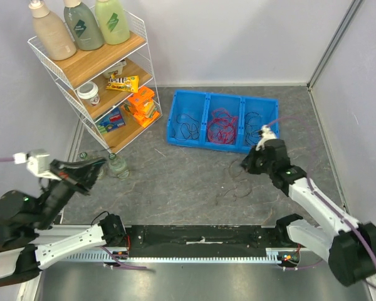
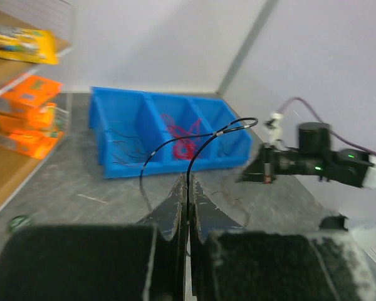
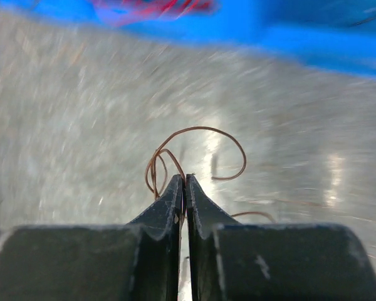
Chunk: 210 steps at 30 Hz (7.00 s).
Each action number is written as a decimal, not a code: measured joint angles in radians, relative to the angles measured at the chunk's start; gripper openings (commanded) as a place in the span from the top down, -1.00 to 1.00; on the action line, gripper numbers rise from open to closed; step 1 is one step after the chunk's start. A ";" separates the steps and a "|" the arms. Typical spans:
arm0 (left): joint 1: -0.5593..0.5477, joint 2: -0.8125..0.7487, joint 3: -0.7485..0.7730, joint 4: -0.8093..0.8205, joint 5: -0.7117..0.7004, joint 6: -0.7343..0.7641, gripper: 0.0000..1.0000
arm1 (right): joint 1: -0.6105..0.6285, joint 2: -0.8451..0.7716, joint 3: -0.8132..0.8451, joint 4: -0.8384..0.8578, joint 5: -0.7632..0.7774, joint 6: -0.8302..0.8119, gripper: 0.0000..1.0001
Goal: Untangle the cables
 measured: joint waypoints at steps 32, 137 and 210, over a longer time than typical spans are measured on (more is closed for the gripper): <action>0.000 0.659 -0.380 0.375 0.188 -0.213 0.97 | 0.579 0.087 -0.005 0.082 0.005 -0.090 -0.81; 0.004 0.355 -0.381 0.211 0.112 -0.385 -0.28 | 0.653 0.180 0.074 0.690 0.184 -0.145 1.00; 0.005 0.584 -0.463 0.421 0.284 -0.353 -0.32 | 0.012 0.195 0.556 0.166 0.255 -0.142 1.00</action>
